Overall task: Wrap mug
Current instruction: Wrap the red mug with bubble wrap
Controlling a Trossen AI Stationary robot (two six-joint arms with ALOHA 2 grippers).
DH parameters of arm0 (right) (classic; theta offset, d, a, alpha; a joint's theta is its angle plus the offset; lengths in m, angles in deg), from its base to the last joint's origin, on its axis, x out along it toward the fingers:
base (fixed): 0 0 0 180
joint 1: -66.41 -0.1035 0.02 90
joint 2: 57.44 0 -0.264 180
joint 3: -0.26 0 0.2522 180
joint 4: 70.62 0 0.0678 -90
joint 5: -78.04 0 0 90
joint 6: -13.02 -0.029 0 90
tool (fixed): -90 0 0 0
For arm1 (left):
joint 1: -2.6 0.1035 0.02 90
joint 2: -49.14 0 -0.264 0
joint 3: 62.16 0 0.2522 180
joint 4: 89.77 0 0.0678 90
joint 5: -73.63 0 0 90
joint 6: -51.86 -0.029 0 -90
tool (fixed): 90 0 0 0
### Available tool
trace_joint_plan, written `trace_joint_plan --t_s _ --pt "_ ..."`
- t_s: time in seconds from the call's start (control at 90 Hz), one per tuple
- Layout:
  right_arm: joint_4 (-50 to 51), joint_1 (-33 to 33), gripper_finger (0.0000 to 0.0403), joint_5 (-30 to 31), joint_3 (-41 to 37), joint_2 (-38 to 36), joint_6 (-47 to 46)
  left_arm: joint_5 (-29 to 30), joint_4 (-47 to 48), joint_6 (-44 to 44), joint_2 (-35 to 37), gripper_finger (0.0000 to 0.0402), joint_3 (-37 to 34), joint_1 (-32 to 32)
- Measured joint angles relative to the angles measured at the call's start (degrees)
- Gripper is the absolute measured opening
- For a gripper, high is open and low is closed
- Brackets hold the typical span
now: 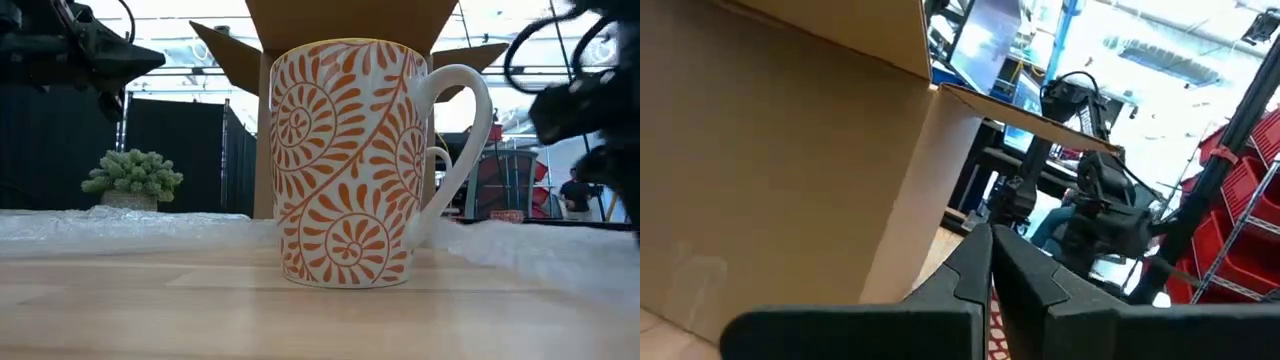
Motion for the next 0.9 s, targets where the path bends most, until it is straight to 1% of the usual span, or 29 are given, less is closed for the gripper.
trace_joint_plan --t_s 0.1,0.256,0.333,0.444,0.544,0.611,0.767,0.9 --pt "2.32 3.09 0.0194 0.01 -0.69 -0.36 2.13 0.00 0.02 0.03 0.00 0.0000 0.00 0.00" --pt "5.99 5.03 0.0194 -0.14 -1.44 -0.39 1.84 0.00 0.01 1.45 0.00 0.0000 0.00 -0.01" --pt "7.32 4.97 0.0194 -0.97 -1.47 -0.37 -0.72 0.00 0.10 1.68 0.00 0.0000 0.00 -0.01" --pt "11.03 3.12 0.0194 -1.31 -1.46 -0.34 -3.88 0.00 0.09 3.00 0.00 0.0000 0.00 -0.02" --pt "13.86 2.65 0.0194 1.80 -1.50 -0.32 -4.01 0.00 0.07 2.96 0.00 0.0000 0.00 0.00" --pt "14.13 3.79 0.0194 3.65 -1.58 -0.28 -2.87 0.00 0.07 2.96 0.00 0.0000 0.00 -0.01" --pt "16.09 6.66 0.0194 10.10 -1.47 -0.30 -2.00 0.02 0.07 2.52 0.00 0.0000 0.00 0.00" --pt "21.19 6.91 0.0194 10.62 1.10 -2.48 -0.48 0.02 -0.29 2.58 0.00 0.0000 0.00 0.00"
